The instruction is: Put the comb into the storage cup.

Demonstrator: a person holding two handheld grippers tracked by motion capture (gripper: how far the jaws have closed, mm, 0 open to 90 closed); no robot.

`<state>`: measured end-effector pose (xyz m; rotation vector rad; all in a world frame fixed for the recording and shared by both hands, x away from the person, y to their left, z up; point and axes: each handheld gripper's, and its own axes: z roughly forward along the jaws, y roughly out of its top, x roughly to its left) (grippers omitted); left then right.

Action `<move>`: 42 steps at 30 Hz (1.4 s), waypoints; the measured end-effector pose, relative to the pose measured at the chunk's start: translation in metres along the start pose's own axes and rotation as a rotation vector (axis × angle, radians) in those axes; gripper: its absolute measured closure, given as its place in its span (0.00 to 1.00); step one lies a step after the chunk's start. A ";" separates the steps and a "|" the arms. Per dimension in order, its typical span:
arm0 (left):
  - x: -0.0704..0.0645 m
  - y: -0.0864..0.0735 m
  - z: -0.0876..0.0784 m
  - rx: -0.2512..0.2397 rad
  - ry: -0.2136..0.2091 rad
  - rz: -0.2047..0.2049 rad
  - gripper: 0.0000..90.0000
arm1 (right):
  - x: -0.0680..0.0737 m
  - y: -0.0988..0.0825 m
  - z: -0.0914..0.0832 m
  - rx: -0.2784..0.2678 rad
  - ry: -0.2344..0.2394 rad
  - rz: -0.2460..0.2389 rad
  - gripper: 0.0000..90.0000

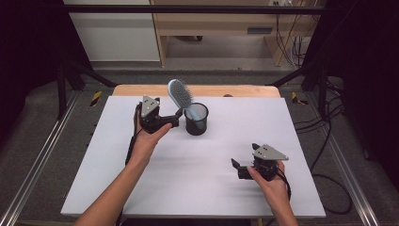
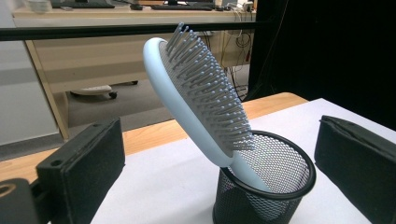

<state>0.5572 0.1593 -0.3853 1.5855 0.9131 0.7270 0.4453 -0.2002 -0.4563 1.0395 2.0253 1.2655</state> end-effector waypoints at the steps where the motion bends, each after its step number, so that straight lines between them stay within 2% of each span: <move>1: 0.000 0.000 -0.001 0.002 -0.006 -0.001 0.02 | 0.000 0.000 0.000 0.000 0.000 0.001 0.04; 7: -0.001 0.003 -0.006 -0.006 -0.010 0.004 0.02 | 0.000 0.000 0.000 0.002 0.002 0.008 0.04; 13: 0.000 0.005 -0.009 -0.017 -0.017 -0.009 0.02 | 0.000 0.000 0.000 0.001 0.005 0.006 0.04; 30: 0.013 0.011 -0.017 -0.046 -0.006 -0.029 0.02 | 0.000 0.000 -0.001 0.001 0.008 0.001 0.04; 42: 0.018 0.020 -0.027 -0.067 -0.001 -0.023 0.02 | 0.000 0.000 -0.002 -0.002 0.007 0.001 0.04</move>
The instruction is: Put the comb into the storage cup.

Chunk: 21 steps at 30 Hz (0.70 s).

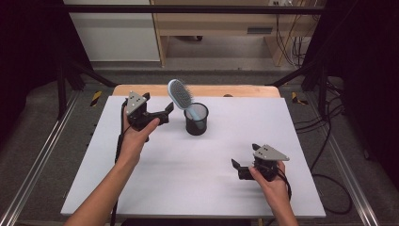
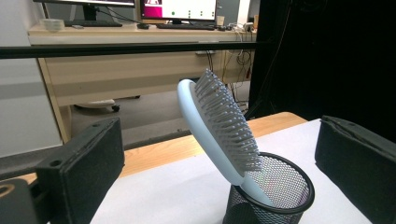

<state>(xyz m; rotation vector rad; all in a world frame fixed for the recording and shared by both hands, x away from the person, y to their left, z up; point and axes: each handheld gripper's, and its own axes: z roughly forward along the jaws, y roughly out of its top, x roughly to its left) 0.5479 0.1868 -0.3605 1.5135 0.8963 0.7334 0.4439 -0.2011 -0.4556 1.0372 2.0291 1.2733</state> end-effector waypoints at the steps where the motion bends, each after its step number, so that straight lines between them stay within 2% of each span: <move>1: 0.001 0.001 -0.001 -0.002 0.002 -0.001 0.02 | 0.000 0.000 0.000 0.000 0.000 0.000 0.04; 21: 0.021 0.012 -0.022 -0.032 0.030 0.005 0.02 | -0.001 0.001 -0.002 -0.012 0.002 0.010 0.04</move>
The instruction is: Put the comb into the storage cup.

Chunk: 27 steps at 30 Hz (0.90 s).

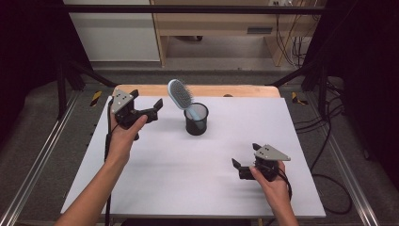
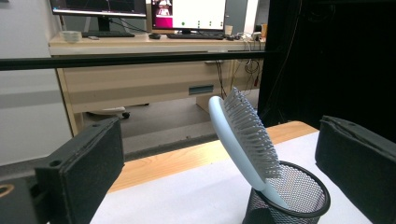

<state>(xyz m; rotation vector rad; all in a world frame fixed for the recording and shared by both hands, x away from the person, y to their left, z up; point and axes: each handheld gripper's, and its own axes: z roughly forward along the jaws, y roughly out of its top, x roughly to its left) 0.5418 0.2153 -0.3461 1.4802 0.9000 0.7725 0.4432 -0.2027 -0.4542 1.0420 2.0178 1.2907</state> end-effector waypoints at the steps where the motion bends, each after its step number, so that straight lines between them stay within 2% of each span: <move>1: 0.001 0.001 -0.001 0.000 0.001 0.003 0.02 | 0.000 0.000 0.000 0.000 0.000 0.001 0.04; 11: 0.013 0.007 -0.013 -0.011 0.015 0.005 0.02 | 0.000 0.000 -0.001 -0.001 -0.011 -0.018 0.04; 27: 0.033 0.006 -0.040 -0.022 0.042 -0.001 0.01 | -0.003 -0.001 -0.004 0.004 -0.028 -0.028 0.07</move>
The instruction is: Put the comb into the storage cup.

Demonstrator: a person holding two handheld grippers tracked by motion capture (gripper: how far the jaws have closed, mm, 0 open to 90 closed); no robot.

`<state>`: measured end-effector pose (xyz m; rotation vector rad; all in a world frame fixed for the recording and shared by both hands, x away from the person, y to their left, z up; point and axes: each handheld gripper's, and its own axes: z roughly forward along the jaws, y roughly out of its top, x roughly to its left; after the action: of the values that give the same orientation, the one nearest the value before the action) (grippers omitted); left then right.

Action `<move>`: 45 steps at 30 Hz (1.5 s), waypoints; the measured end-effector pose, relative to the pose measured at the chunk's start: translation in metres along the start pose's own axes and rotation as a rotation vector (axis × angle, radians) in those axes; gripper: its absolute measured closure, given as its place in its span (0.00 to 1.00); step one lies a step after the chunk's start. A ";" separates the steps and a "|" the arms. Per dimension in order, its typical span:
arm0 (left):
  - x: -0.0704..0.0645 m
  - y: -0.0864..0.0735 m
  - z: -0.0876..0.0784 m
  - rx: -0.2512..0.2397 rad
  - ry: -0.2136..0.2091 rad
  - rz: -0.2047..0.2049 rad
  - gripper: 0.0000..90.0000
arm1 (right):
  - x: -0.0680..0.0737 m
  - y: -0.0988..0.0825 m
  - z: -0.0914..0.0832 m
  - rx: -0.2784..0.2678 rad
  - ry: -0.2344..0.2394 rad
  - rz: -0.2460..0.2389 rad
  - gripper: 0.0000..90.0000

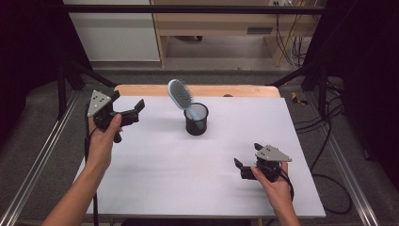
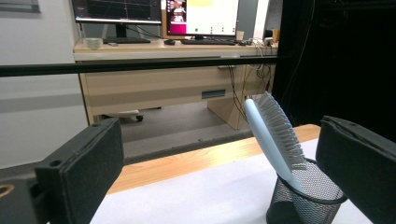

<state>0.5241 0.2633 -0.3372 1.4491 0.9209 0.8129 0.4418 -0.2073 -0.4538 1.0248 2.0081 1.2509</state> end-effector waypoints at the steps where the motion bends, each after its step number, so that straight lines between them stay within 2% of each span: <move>1: 0.002 0.000 -0.002 -0.001 0.003 -0.001 0.01 | -0.001 0.000 0.000 0.000 0.003 0.004 0.06; 9: 0.013 0.001 -0.018 -0.022 0.017 -0.002 0.01 | -0.001 0.000 -0.006 -0.025 -0.002 0.014 0.06; 19: 0.029 -0.013 -0.044 -0.014 0.035 -0.010 0.01 | -0.006 0.004 -0.015 -0.137 -0.023 0.059 0.04; 24: 0.037 -0.016 -0.052 -0.013 0.046 -0.014 0.01 | -0.011 0.001 -0.022 -0.139 -0.022 0.064 0.05; 29: 0.041 -0.020 -0.060 -0.001 0.039 0.030 0.01 | -0.019 -0.009 -0.032 -0.148 -0.054 0.082 0.06; 34: 0.045 -0.026 -0.074 -0.016 0.048 0.008 0.01 | -0.023 -0.019 -0.040 -0.180 -0.075 0.106 0.05; 38: 0.046 -0.030 -0.085 -0.033 0.045 -0.002 0.01 | -0.024 -0.021 -0.042 -0.179 -0.085 0.075 0.05; 42: 0.045 -0.034 -0.092 -0.030 0.024 0.021 0.01 | -0.024 -0.023 -0.041 -0.167 -0.076 0.069 0.05; 45: 0.045 -0.039 -0.097 -0.030 0.014 0.022 0.01 | -0.023 -0.023 -0.040 -0.166 -0.074 0.065 0.05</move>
<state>0.4551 0.3474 -0.3691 1.4312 0.9008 0.8506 0.4164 -0.2527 -0.4567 1.0471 1.7954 1.3689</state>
